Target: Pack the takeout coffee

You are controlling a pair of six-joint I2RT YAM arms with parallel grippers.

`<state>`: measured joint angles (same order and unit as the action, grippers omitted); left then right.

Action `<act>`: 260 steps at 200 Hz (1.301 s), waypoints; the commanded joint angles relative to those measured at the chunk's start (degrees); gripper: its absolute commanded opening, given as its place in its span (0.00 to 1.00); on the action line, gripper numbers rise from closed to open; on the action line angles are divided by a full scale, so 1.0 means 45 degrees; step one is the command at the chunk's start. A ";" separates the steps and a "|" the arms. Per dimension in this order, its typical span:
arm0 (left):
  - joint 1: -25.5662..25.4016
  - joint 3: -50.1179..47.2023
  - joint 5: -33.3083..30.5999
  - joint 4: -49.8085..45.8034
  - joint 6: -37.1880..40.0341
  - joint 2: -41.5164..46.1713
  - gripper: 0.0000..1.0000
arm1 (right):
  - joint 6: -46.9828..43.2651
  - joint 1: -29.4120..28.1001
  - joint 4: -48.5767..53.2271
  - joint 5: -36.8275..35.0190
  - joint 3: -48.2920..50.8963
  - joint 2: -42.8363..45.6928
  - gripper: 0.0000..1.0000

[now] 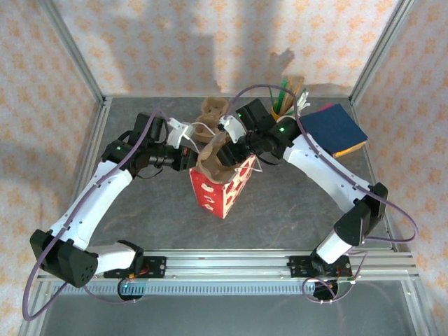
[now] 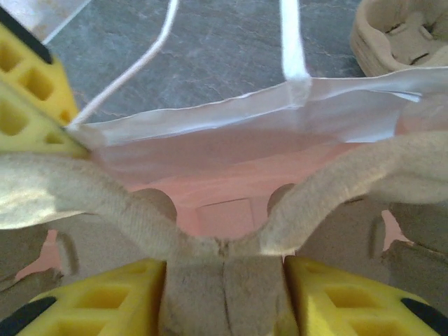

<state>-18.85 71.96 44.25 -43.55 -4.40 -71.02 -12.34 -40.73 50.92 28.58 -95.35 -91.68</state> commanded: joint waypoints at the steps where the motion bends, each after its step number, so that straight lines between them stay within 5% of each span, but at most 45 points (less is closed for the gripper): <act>1: -0.0147 0.0451 0.0556 -0.0128 0.0313 0.0100 0.00 | -0.0189 -0.0070 -0.0204 -0.0834 0.0077 -0.0017 0.45; 197: -0.0166 0.0865 0.0714 -0.0001 0.0230 -0.0066 0.00 | 0.0124 -0.0468 -0.0086 -0.2439 0.1375 -0.0280 0.45; 260: -0.0166 0.0504 -0.0571 0.0789 -0.1213 0.0055 0.00 | 0.0078 -0.0792 -0.0034 -0.2855 0.1560 -0.0749 0.45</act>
<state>-19.14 74.13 43.90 -43.83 -6.17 -71.40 -12.08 -43.81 49.52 18.13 -88.40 -93.80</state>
